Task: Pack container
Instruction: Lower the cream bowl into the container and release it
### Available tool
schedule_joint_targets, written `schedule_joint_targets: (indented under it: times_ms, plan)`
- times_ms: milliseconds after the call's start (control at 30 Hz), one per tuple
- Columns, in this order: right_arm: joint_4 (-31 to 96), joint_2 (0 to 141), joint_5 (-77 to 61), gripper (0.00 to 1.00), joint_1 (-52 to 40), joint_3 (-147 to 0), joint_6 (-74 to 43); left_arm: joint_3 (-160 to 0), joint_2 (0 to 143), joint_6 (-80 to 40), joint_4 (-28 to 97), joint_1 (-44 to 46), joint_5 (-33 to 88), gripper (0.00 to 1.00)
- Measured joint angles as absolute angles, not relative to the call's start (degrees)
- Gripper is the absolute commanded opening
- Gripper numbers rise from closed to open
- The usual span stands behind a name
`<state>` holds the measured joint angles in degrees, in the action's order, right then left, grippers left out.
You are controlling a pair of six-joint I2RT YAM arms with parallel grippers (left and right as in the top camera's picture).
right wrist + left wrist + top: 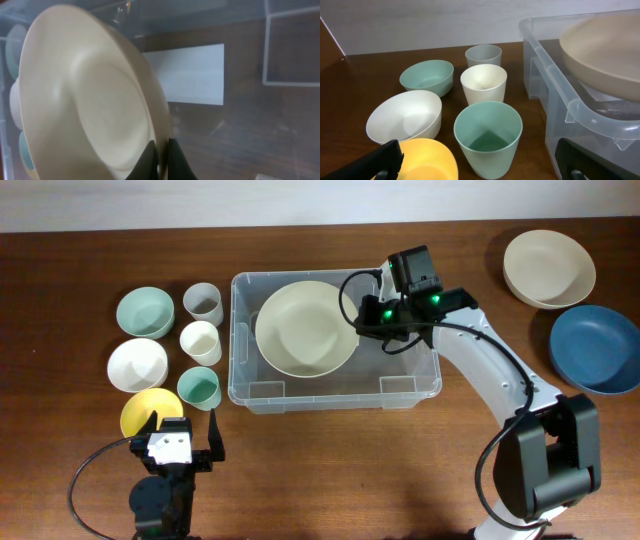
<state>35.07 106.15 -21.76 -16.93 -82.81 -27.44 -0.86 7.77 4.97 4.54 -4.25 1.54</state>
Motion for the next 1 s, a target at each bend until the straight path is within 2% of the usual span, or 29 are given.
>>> schedule_joint_targets:
  times_ms: [167, 1000]
  plan:
    - [30.33, 106.19, -23.14, 0.04, -16.93, -79.75, -29.1, -0.86, 7.77, 4.97, 4.54, -4.25, 1.54, 0.99]
    - [28.18, 108.97, -21.87, 0.04, -18.85, -79.26, -34.0, -0.86, 7.77, 4.97, 4.54, -4.25, 1.54, 0.99]
